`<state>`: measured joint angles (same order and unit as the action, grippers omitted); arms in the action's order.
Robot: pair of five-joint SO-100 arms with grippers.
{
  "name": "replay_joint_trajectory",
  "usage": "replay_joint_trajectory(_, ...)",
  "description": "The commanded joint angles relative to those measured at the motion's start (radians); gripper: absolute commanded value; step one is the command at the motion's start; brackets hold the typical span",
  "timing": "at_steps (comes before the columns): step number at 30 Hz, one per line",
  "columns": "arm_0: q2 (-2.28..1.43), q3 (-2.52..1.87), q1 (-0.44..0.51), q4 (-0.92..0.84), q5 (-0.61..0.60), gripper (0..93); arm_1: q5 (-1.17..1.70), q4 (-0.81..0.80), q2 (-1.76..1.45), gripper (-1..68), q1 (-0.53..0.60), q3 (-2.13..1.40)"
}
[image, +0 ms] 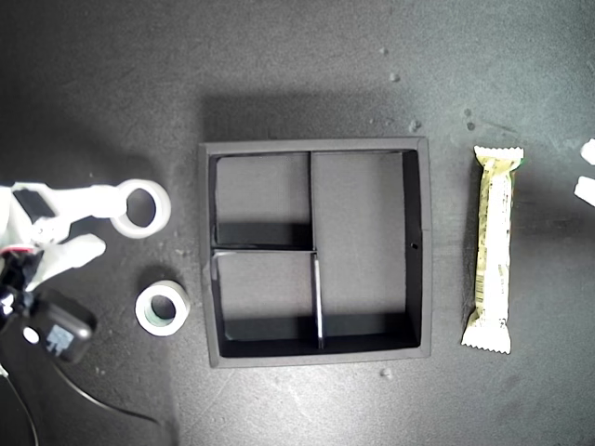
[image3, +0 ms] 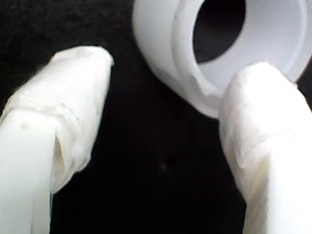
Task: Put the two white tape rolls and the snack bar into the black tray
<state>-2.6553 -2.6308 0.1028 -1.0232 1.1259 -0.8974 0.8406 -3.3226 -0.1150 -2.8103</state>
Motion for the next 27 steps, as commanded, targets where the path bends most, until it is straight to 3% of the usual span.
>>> replay_joint_trajectory(1, 0.183, 0.169, -0.025, -0.003, -0.052, 17.1, 0.014, 0.028, 0.074, 14.2, 0.026, 0.100)
replay_joint_trajectory(7, 0.373, 0.305, -0.014, 0.009, -0.084, 16.5, 0.043, 0.038, 0.566, 13.9, 0.092, 0.399)
replay_joint_trajectory(14, 0.483, 0.333, 0.018, 0.005, -0.048, 15.9, 0.110, 0.207, 1.117, 15.5, 0.158, 0.822)
replay_joint_trajectory(21, 0.545, 0.310, 0.026, 0.025, -0.026, 15.8, 0.149, 0.245, 1.285, 15.8, 0.225, 0.894)
replay_joint_trajectory(27, 0.660, 0.299, -0.021, 0.130, -0.023, 14.3, 0.193, 0.265, 1.404, 16.6, 0.299, 0.936)
